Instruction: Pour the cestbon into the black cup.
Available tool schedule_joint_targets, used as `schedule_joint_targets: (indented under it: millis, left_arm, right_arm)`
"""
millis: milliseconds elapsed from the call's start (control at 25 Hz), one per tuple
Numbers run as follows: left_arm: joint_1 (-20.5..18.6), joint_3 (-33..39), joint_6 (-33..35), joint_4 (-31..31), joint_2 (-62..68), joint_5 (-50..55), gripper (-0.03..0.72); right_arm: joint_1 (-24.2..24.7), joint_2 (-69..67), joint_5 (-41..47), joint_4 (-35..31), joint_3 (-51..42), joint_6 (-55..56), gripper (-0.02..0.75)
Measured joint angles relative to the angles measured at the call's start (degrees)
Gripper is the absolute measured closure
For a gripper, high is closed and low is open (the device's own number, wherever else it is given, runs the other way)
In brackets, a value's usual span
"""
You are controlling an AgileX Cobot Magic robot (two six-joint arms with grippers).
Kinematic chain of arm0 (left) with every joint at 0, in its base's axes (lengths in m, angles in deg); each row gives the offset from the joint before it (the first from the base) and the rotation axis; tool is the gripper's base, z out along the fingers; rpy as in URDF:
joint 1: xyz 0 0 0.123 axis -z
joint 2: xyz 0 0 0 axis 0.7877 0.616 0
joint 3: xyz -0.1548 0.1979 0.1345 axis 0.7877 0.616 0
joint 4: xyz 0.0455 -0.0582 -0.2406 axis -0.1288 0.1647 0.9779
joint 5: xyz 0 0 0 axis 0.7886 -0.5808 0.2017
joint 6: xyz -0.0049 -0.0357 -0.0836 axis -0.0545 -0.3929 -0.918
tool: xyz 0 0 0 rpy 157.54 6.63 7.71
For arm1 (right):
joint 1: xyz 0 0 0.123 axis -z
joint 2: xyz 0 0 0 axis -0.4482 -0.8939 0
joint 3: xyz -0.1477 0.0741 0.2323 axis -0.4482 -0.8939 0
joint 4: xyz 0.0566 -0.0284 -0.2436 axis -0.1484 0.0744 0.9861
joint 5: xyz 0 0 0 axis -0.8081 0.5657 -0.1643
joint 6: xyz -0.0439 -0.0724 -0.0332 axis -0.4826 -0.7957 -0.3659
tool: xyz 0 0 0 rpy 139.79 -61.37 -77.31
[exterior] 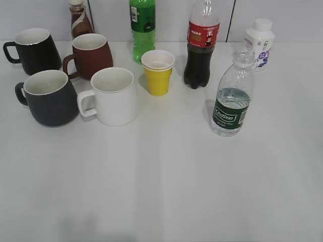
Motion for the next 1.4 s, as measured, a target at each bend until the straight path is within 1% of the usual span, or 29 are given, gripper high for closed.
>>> schedule_joint_targets:
  millis: [200, 480, 640, 760, 960, 1400]
  left_arm:
    - [0.00, 0.00, 0.00, 0.00, 0.00, 0.00, 0.340]
    - [0.00, 0.00, 0.91, 0.43, 0.00, 0.00, 0.393]
    - [0.25, 0.00, 3.83, 2.83, 0.00, 0.00, 0.420]
    - [0.32, 0.00, 4.82, 3.53, 0.00, 0.00, 0.440]
    - [0.32, 0.00, 5.97, 4.60, 0.00, 0.00, 0.447]
    - [0.32, 0.00, 6.16, 4.70, 0.00, 0.00, 0.447]
  right_arm:
    - [0.00, 0.00, 0.00, -0.07, 0.00, 0.00, 0.216]
    - [0.00, 0.00, 0.00, -1.85, 0.00, 0.17, 0.216]
    - [0.00, 0.00, 0.00, -2.09, 0.00, -1.48, 0.216]
    - [0.00, 0.00, 0.00, -2.26, 0.00, -2.31, 0.216]
    - [0.00, 0.00, 0.00, -2.26, 0.00, -2.89, 0.216]
    - [0.00, 0.00, 0.00, -2.43, 0.00, -4.61, 0.216]
